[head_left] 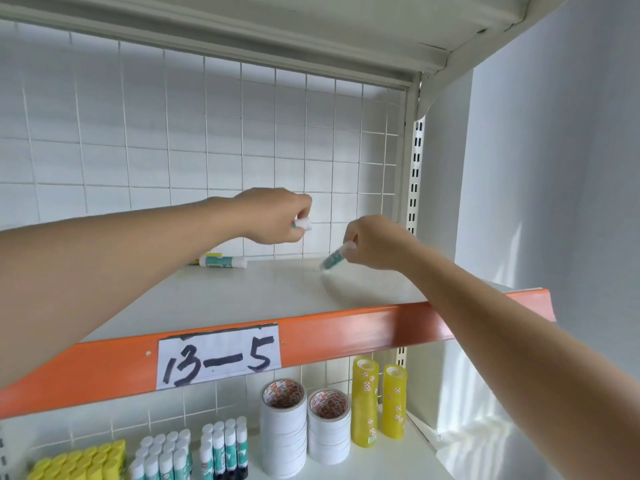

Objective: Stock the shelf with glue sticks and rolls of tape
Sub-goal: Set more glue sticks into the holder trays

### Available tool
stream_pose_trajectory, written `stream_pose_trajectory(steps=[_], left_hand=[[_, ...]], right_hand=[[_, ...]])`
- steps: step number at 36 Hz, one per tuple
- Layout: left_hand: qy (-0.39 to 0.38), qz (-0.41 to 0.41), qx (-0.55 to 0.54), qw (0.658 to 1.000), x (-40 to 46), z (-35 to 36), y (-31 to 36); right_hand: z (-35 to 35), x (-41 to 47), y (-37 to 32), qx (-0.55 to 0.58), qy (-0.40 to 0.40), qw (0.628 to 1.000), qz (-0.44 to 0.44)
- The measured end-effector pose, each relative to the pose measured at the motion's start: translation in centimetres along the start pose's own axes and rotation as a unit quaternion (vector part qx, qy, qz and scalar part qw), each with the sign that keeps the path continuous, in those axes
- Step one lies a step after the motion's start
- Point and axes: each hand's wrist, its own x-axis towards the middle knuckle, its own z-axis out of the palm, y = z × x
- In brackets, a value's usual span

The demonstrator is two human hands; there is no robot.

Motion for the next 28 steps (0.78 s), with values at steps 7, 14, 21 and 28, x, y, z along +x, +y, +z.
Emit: stream_pose_trajectory(steps=[7, 14, 21, 28], left_hand=[[0.122, -0.049, -0.236, 0.963, -5.7, -4.9, 3.1], [0.249, -0.033, -0.379, 0.890, -12.6, -5.8, 8.1], [0.248, -0.022, -0.454, 0.856, -18.9, -1.9, 12.6], [0.212, -0.087, -0.516, 0.825, -24.1, 3.4, 12.7]], right_hand=[[-2.7, -5.2, -0.1, 0.217, 0.171, 0.961, -0.016], [-2.8, -12.3, -1.3, 0.355, 0.264, 0.895, -0.061], [0.1, -19.0, -3.1, 0.444, 0.325, 0.828, -0.112], [6.1, -23.5, -4.5, 0.431, 0.303, 0.849, -0.049]])
